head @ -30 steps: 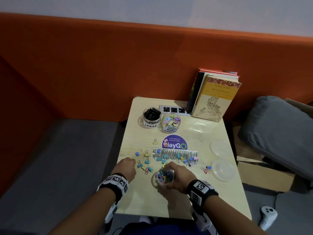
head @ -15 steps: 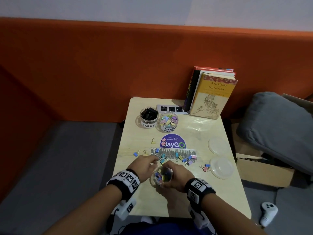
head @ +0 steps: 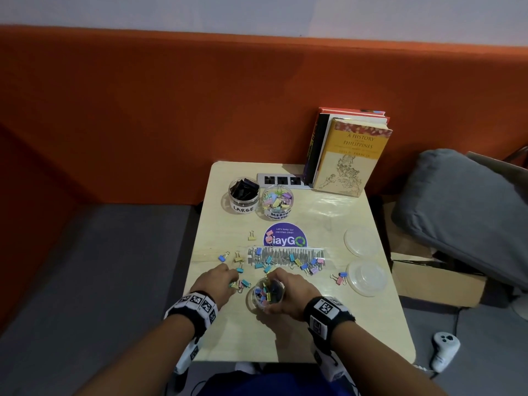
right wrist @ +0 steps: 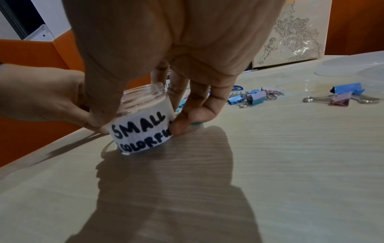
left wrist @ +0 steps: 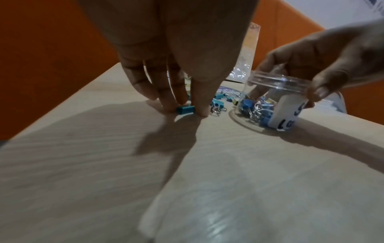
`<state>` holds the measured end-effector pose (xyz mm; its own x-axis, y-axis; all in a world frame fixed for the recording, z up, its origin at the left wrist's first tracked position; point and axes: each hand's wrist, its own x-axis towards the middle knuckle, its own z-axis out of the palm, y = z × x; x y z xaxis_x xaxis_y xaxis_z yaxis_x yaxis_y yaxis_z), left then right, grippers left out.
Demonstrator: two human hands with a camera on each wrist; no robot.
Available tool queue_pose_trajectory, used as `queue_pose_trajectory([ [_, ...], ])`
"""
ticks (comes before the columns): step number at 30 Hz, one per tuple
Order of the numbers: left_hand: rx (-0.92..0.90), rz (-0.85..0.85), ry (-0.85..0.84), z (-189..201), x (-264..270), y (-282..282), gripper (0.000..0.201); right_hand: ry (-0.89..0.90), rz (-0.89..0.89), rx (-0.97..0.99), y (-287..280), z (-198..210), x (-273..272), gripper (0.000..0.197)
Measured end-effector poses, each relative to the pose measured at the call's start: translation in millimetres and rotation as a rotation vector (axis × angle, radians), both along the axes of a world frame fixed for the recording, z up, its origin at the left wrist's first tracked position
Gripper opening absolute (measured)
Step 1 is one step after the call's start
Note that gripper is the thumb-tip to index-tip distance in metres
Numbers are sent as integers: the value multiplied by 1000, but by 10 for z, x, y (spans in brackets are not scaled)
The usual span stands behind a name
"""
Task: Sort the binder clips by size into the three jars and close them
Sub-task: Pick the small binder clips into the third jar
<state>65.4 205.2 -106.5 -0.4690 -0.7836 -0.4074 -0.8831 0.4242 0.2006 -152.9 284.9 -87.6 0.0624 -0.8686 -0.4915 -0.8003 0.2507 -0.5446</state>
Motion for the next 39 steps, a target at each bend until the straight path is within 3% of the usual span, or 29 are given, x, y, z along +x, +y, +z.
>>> queue_pose_trajectory([
  [6,-170,-154,-201,11,-52,52,27,-3,7,1,3,-2,-1,69],
  [10,-134,-114,-90,-4,-2,53,28,-1,6,3,-1,-3,7,69],
  [12,-115,-102,-1,-11,15,50,38,0,6,7,-5,-6,6,70],
  [27,-117,-218,-262,72,-143,82,29,-5,8,3,1,20,7,69],
  [33,-87,-124,-93,96,-132,41,16,-5,4,3,9,26,9,68],
  [39,-84,-187,-163,43,-118,-1,32,-13,5,6,7,31,13,68],
])
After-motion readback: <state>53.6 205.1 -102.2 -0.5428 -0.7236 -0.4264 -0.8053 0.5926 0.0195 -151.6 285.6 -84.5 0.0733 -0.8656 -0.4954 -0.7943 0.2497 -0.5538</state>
